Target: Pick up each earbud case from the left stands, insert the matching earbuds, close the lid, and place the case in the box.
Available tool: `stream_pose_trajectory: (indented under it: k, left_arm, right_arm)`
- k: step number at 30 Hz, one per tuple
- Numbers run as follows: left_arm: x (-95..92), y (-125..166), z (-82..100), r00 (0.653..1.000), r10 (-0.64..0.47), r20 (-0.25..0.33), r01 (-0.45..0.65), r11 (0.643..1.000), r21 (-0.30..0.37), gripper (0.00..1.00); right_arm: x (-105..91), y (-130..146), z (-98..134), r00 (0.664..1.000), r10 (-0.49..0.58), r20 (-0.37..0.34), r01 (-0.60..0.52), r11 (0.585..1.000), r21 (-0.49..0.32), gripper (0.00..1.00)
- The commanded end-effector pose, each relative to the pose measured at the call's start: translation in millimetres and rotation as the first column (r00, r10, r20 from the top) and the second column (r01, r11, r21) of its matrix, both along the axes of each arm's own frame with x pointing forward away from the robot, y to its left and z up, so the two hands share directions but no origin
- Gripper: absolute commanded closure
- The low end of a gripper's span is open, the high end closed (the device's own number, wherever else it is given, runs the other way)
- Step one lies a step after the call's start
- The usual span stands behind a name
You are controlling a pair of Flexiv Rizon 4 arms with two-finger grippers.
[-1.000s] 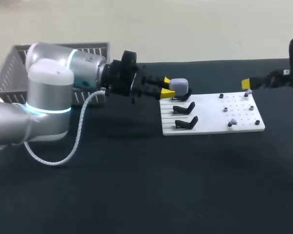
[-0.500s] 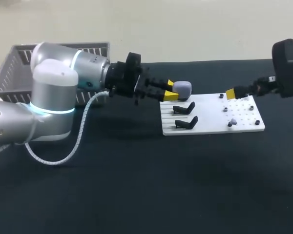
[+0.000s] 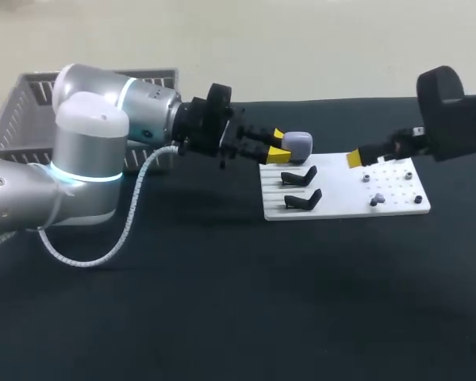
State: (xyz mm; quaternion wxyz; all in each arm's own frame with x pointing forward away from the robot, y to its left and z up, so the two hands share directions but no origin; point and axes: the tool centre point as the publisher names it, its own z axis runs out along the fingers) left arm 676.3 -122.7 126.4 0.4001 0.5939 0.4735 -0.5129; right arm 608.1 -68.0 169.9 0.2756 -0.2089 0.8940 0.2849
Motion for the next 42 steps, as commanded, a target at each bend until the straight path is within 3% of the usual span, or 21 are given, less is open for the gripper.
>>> stream_pose_trajectory:
  k: [1, 18, 31, 42]
  left_arm:
    - [1.9, -0.5, -0.5, 1.000, -0.004, -0.001, 0.004, 1.000, 0.001, 1.00]
    - [1.9, -0.5, -0.5, 1.000, -0.004, -0.001, 0.004, 1.000, 0.001, 1.00]
    - [1.9, -0.5, -0.5, 1.000, -0.004, -0.001, 0.004, 1.000, 0.001, 1.00]
    - [1.9, -0.5, -0.5, 1.000, -0.004, -0.001, 0.004, 1.000, 0.001, 1.00]
  right_arm:
    - [9.3, 12.4, 0.8, 1.000, 0.012, -0.009, -0.012, 1.000, -0.020, 0.00]
    - [25.0, 55.0, -15.3, 0.996, 0.089, -0.028, -0.091, 0.994, -0.065, 0.00]
    - [36.6, 65.5, -24.1, 0.995, 0.091, -0.030, -0.093, 0.993, -0.071, 0.00]
    - [50.8, 63.5, -31.3, 0.998, 0.032, -0.054, -0.036, 0.997, -0.071, 0.00]
